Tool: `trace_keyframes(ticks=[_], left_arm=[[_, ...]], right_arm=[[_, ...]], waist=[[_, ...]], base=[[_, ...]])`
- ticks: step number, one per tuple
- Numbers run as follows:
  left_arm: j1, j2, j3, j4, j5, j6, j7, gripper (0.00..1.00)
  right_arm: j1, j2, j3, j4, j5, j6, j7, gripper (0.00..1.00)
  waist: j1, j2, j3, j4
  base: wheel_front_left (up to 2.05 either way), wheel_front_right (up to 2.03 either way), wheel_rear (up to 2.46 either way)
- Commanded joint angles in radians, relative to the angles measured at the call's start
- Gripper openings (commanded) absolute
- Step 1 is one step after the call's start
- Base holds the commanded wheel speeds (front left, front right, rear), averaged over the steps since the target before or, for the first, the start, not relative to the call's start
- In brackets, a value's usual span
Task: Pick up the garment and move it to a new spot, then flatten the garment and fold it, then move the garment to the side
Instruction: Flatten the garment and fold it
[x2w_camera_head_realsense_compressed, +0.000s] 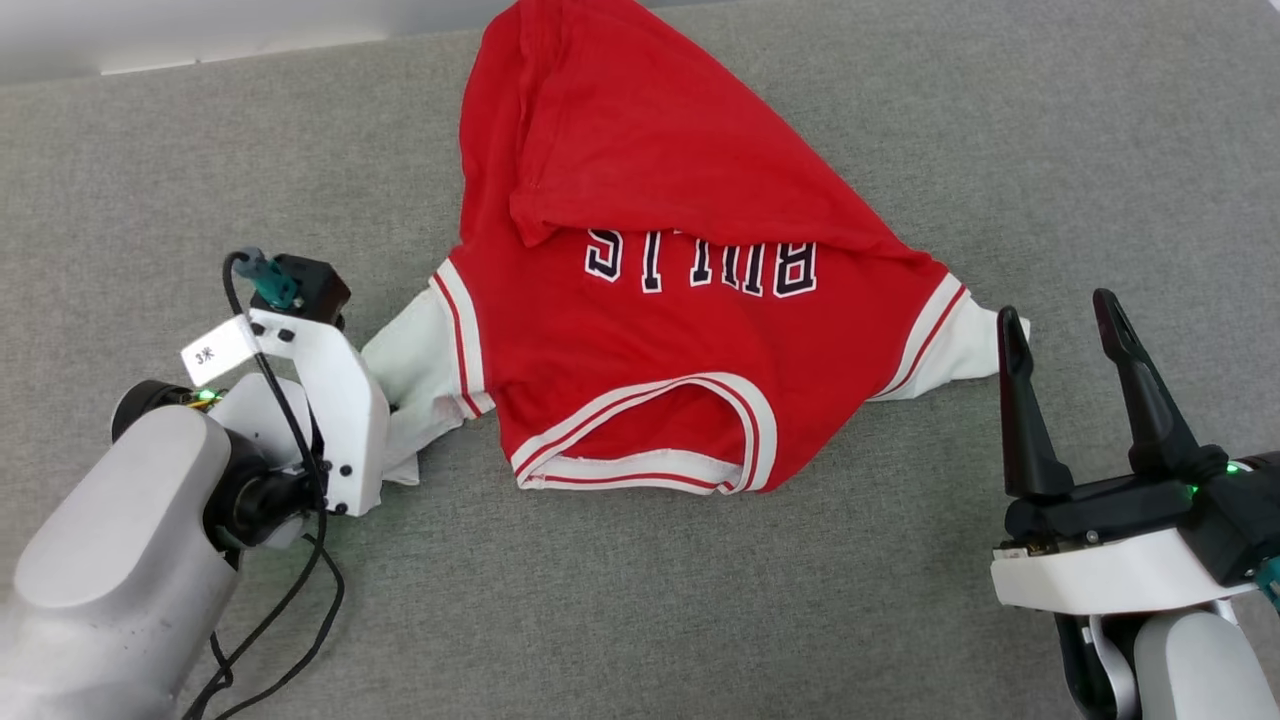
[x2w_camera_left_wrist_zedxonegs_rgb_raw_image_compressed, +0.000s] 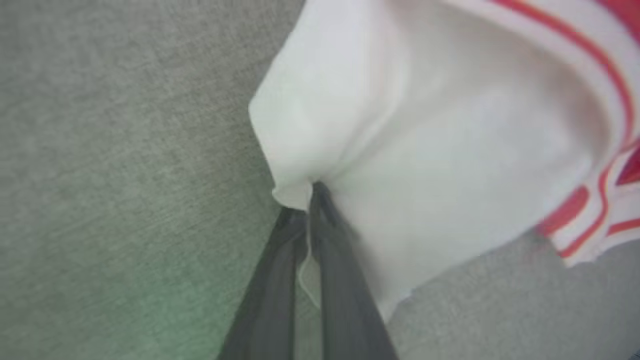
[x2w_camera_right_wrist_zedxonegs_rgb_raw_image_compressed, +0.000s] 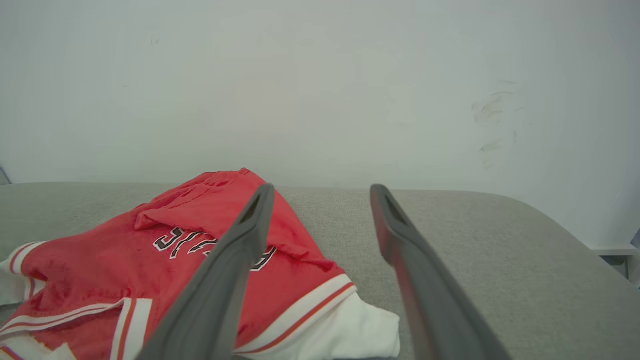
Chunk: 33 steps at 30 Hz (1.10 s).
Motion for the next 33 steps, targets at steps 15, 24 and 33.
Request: trace_keyframes(ticks=[15, 24, 33], left_arm=[[-0.032, 0.058, 0.119, 0.127, 0.069, 0.099, -0.291, 0.00], [0.019, 0.084, 0.156, 0.199, 0.083, 0.135, -0.413, 0.32], [0.062, 0.016, 0.153, 0.137, 0.137, 0.051, -0.772, 1.00]], right_arm=[[0.013, 0.001, -0.004, 0.008, -0.011, 0.000, -0.002, 1.00], [0.022, 0.001, -0.006, 0.013, -0.015, 0.000, -0.002, 1.00], [0.038, 0.001, -0.023, 0.019, -0.033, 0.000, -0.002, 1.00]], waist=[[0.0001, -0.0001, -0.053, 0.036], [0.0001, -0.0001, -0.066, 0.046], [0.0001, -0.0001, -0.121, 0.081]], base=[[0.00, 0.00, 0.00], [0.00, 0.00, 0.00], [0.00, 0.00, 0.00]])
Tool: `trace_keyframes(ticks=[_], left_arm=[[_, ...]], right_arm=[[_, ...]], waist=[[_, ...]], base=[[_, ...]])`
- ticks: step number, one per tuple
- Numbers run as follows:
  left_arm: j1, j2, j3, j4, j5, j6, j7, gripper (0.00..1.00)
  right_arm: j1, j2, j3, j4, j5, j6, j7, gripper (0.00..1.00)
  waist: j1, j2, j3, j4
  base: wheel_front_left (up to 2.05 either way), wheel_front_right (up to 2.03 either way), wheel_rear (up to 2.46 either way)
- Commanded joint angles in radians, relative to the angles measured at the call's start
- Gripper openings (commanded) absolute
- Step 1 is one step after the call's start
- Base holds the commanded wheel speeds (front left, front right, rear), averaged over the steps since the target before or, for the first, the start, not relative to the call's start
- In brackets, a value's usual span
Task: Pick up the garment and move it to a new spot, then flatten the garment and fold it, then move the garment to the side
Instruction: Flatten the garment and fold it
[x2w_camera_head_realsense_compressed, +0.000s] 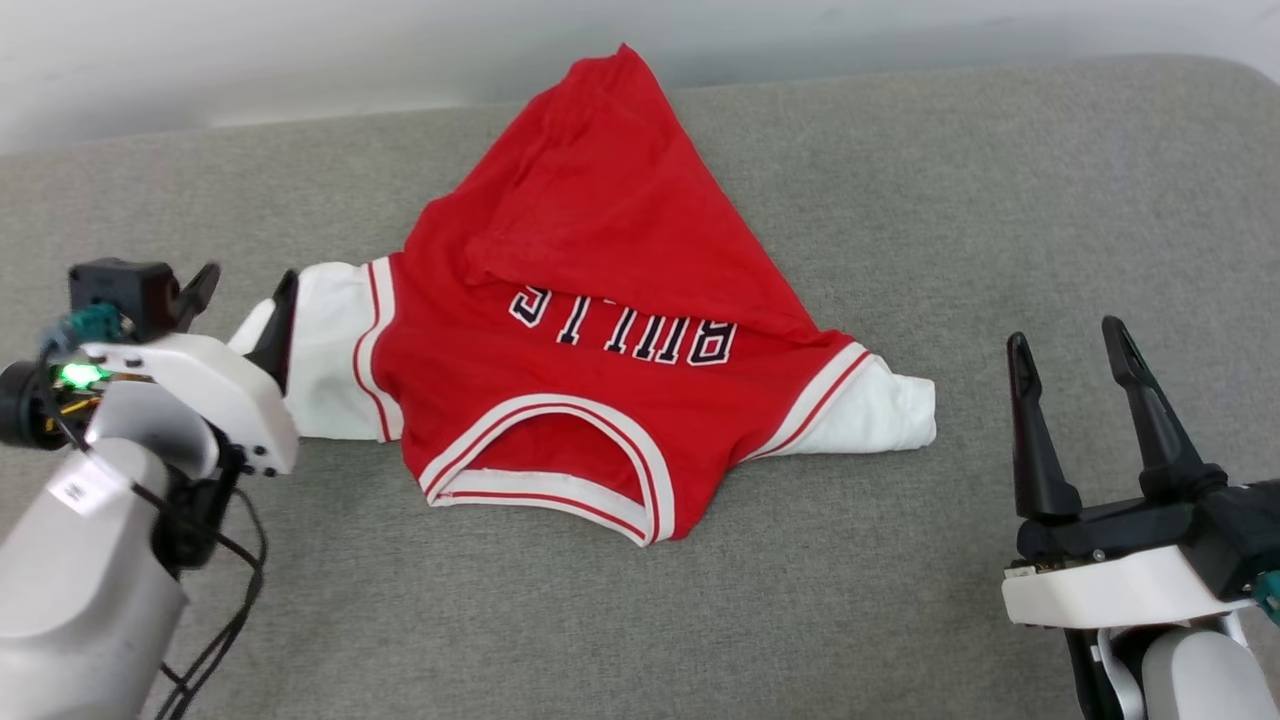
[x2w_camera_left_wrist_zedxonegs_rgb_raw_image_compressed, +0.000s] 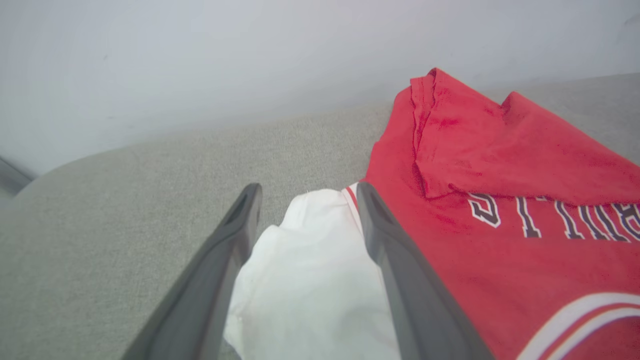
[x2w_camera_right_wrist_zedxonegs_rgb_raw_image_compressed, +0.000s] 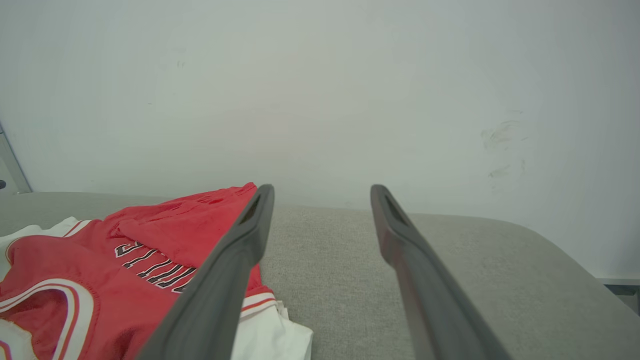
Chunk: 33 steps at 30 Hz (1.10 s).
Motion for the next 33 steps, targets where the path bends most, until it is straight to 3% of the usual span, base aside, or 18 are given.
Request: trace_keyframes(ticks=[1, 4, 6, 16, 21, 23, 27, 33], left_arm=[[0.018, -0.009, -0.003, -0.021, 0.023, -0.004, -0.059, 1.00], [0.045, -0.039, -0.010, -0.090, 0.067, -0.005, -0.216, 1.00], [0.077, -0.062, -0.013, -0.155, 0.094, 0.001, -0.263, 1.00], [0.360, -0.207, 0.093, -0.499, 0.272, 0.078, -0.282, 1.00], [0.450, -0.273, 0.114, -0.553, 0.339, 0.050, -0.282, 1.00], [0.454, -0.292, 0.118, -0.557, 0.356, 0.031, -0.282, 1.00], [0.436, -0.325, 0.128, -0.551, 0.390, -0.002, -0.282, 1.00], [0.420, -0.373, 0.153, -0.534, 0.422, -0.040, -0.282, 1.00]], right_arm=[[0.011, 0.001, -0.007, 0.000, -0.009, 0.000, -0.002, 1.00], [0.020, 0.001, -0.025, -0.001, -0.019, 0.000, -0.002, 1.00], [0.031, 0.001, -0.034, -0.002, -0.023, 0.000, -0.002, 1.00], [0.074, 0.001, -0.048, 0.008, -0.029, 0.000, -0.002, 1.00], [0.086, -0.006, -0.057, 0.058, -0.040, 0.000, 0.021, 1.00], [0.062, -0.044, -0.044, 0.063, -0.044, -0.001, 0.096, 1.00], [-0.001, -0.136, 0.002, 0.051, 0.025, 0.000, 0.370, 1.00], [-0.159, -0.271, 0.065, 0.073, 0.248, 0.000, 0.821, 1.00]], waist=[[-0.0001, 0.0000, -0.020, 0.016], [-0.0001, 0.0000, -0.046, 0.038], [-0.0001, 0.0000, -0.063, 0.053], [-0.0001, 0.0000, -0.113, 0.113], [-0.0001, 0.0000, -0.112, 0.147], [-0.0001, 0.0000, -0.102, 0.164], [-0.0001, 0.0000, -0.076, 0.199], [-0.0001, 0.0000, -0.028, 0.250]], base=[[0.00, 0.00, 0.00], [0.00, 0.00, 0.00], [0.00, 0.00, 0.00], [0.00, 0.00, 0.00], [0.00, 0.00, 0.00], [0.00, 0.00, 0.00], [0.00, 0.00, 0.00], [0.00, 0.00, 0.00]])
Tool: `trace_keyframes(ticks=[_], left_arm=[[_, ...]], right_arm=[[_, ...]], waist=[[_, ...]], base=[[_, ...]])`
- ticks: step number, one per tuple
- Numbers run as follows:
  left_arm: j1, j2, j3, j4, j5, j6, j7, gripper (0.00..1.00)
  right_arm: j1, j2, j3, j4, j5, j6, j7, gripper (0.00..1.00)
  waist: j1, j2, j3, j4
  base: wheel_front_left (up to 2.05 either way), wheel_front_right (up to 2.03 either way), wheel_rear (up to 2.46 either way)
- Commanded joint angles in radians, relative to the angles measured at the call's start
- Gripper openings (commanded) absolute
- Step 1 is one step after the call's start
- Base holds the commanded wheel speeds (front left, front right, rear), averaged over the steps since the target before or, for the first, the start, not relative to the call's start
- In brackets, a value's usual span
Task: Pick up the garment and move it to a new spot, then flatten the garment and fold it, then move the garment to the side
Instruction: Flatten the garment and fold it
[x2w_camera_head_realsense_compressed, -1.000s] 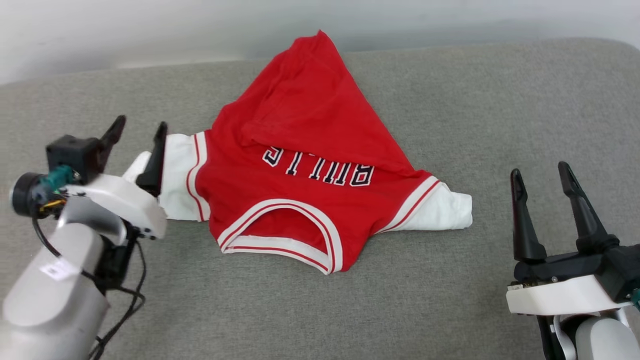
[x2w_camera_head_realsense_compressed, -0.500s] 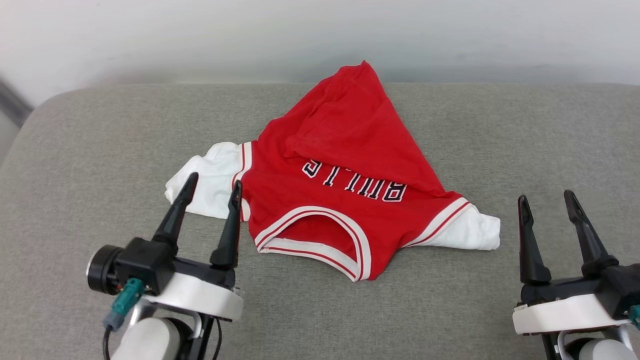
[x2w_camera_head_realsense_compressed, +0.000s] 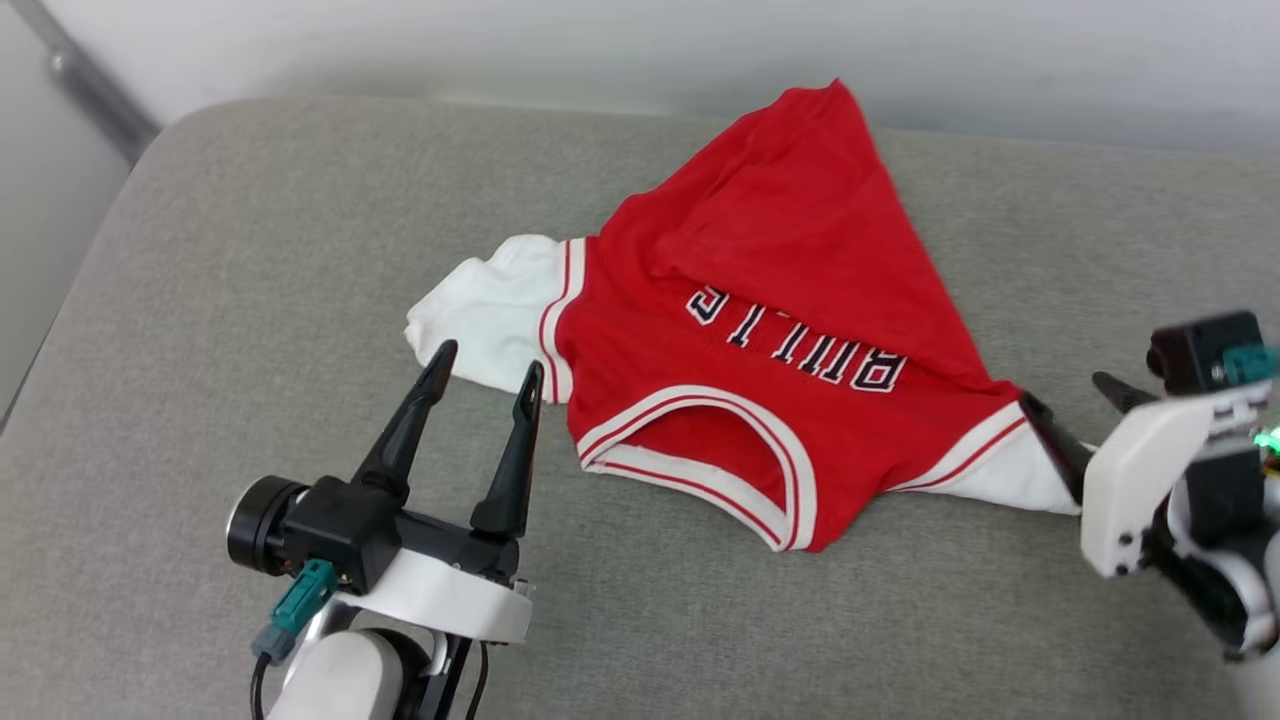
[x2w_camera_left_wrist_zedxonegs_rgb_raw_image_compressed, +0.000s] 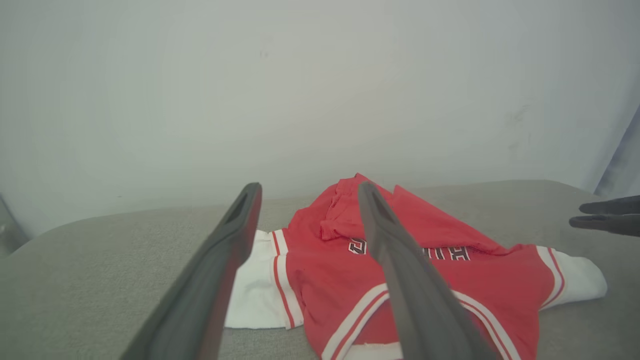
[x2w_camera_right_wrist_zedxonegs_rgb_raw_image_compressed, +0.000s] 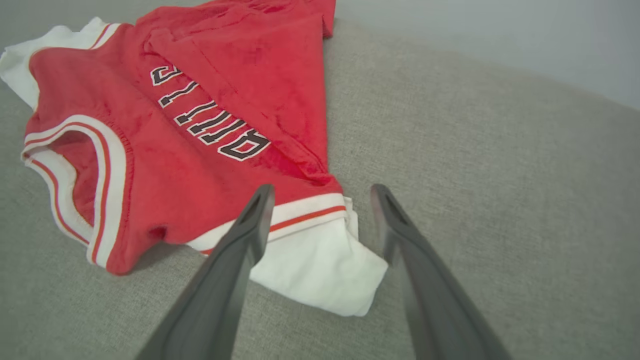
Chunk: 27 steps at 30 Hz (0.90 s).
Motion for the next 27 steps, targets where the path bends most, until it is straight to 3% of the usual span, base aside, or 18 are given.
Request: trace_keyframes(ticks=[1, 4, 10, 23, 24, 25, 27], left_arm=[[-0.019, -0.010, 0.010, 0.004, 0.011, -0.011, -0.002, 1.00], [-0.027, -0.032, 0.025, 0.008, 0.021, -0.033, -0.002, 1.00], [-0.043, -0.077, 0.043, 0.019, 0.046, -0.067, -0.002, 1.00], [-0.055, -0.137, 0.081, 0.017, 0.082, -0.114, -0.002, 1.00], [-0.054, -0.140, 0.084, 0.018, 0.087, -0.117, -0.002, 1.00], [-0.053, -0.142, 0.085, 0.020, 0.089, -0.119, -0.002, 1.00], [-0.052, -0.148, 0.090, 0.023, 0.093, -0.122, -0.002, 1.00]], right_arm=[[-0.052, -0.036, 0.009, 0.017, 0.034, 0.000, 0.085, 1.00], [-0.136, -0.080, 0.036, 0.062, 0.101, 0.000, 0.237, 1.00], [-0.239, -0.124, 0.083, 0.167, 0.146, 0.000, 0.391, 1.00], [-0.268, -0.159, 0.187, 0.347, 0.129, 0.000, 0.381, 1.00], [-0.261, -0.159, 0.199, 0.354, 0.132, 0.000, 0.385, 0.83], [-0.257, -0.162, 0.212, 0.357, 0.135, 0.000, 0.385, 0.00], [-0.255, -0.166, 0.224, 0.357, 0.142, 0.000, 0.369, 0.00]], waist=[[0.0000, 0.0000, 0.030, 0.032], [0.0000, 0.0000, 0.054, 0.059], [0.0000, 0.0000, 0.097, 0.117], [0.0000, 0.0000, 0.163, 0.187], [0.0000, 0.0000, 0.163, 0.187], [0.0000, 0.0000, 0.164, 0.187], [0.0000, 0.0000, 0.160, 0.182]], base=[[0.00, 0.00, 0.00], [0.00, 0.00, 0.00], [0.00, 0.00, 0.00], [0.00, 0.00, 0.00], [0.00, 0.00, 0.00], [0.00, 0.00, 0.00], [0.00, 0.00, 0.00]])
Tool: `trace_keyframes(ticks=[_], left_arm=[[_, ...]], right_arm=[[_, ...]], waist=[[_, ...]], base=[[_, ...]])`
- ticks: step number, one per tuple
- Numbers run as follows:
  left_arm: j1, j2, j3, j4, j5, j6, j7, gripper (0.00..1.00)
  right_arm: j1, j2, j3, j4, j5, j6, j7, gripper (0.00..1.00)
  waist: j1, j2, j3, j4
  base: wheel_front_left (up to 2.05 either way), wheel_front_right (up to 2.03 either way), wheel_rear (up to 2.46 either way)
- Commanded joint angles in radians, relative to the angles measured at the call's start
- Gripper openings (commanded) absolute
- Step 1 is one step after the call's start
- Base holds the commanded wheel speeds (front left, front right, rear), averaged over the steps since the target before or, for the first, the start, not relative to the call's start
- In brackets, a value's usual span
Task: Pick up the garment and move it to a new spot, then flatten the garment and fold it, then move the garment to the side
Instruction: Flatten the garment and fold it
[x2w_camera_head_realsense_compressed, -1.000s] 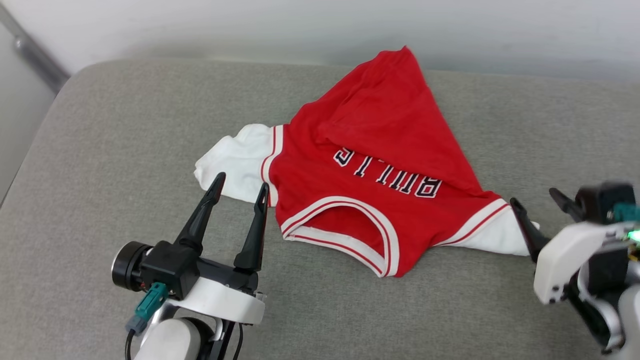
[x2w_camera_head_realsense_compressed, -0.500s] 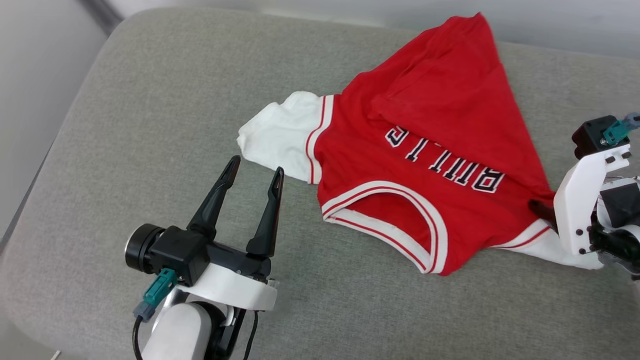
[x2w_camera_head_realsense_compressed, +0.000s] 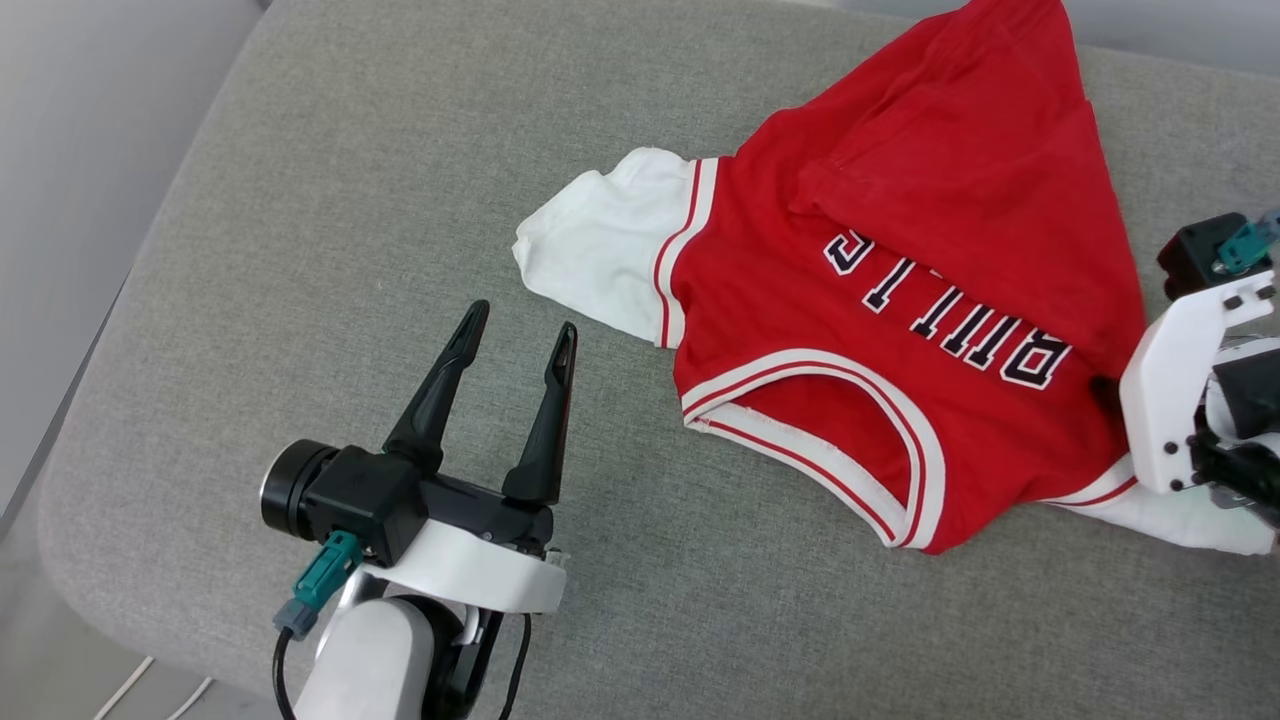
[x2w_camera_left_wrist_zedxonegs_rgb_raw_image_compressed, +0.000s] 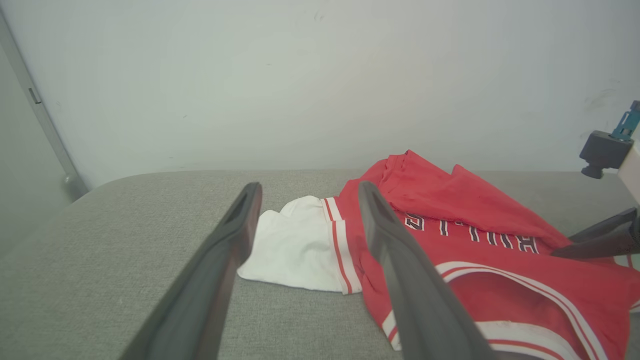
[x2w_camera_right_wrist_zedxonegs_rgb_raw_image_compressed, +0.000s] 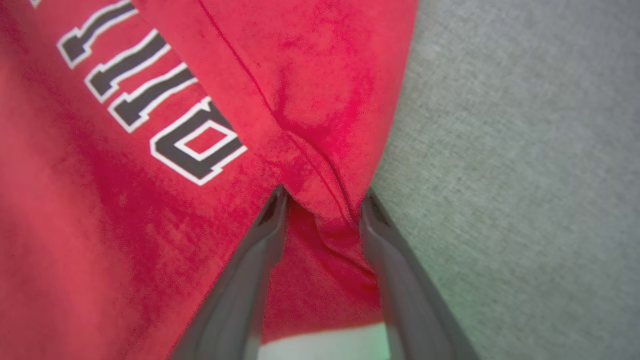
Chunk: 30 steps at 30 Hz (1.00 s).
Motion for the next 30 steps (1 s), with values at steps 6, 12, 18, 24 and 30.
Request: trace_keyframes(ticks=[6, 12, 18, 24, 30], left_arm=[[-0.002, -0.012, 0.016, 0.010, 0.014, -0.011, -0.002, 1.00], [0.001, -0.017, 0.013, 0.009, 0.019, -0.017, -0.002, 1.00], [-0.002, -0.023, 0.008, 0.003, 0.016, -0.022, -0.003, 1.00], [-0.019, -0.026, 0.000, -0.004, 0.012, -0.026, -0.003, 1.00], [-0.035, -0.030, -0.014, -0.004, 0.004, -0.026, -0.003, 1.00]], right_arm=[[0.024, -0.006, 0.006, -0.010, 0.024, 0.000, -0.081, 0.00], [-0.014, -0.044, -0.045, -0.081, 0.037, 0.000, -0.122, 0.00], [-0.096, -0.089, -0.109, -0.130, -0.002, 0.000, -0.123, 0.00], [-0.200, -0.130, -0.072, -0.078, -0.082, 0.000, -0.138, 0.00], [-0.308, -0.154, 0.026, 0.096, -0.152, 0.000, -0.212, 0.00]], waist=[[0.0000, -0.0001, -0.033, -0.030], [0.0000, -0.0001, -0.043, -0.035], [0.0000, -0.0001, -0.028, -0.008], [0.0000, -0.0001, 0.000, 0.027], [0.0000, -0.0001, 0.028, 0.078]], base=[[0.00, 0.00, 0.00], [0.00, 0.00, 0.00], [0.00, 0.00, 0.00], [0.00, 0.00, 0.00], [0.00, 0.00, 0.00]])
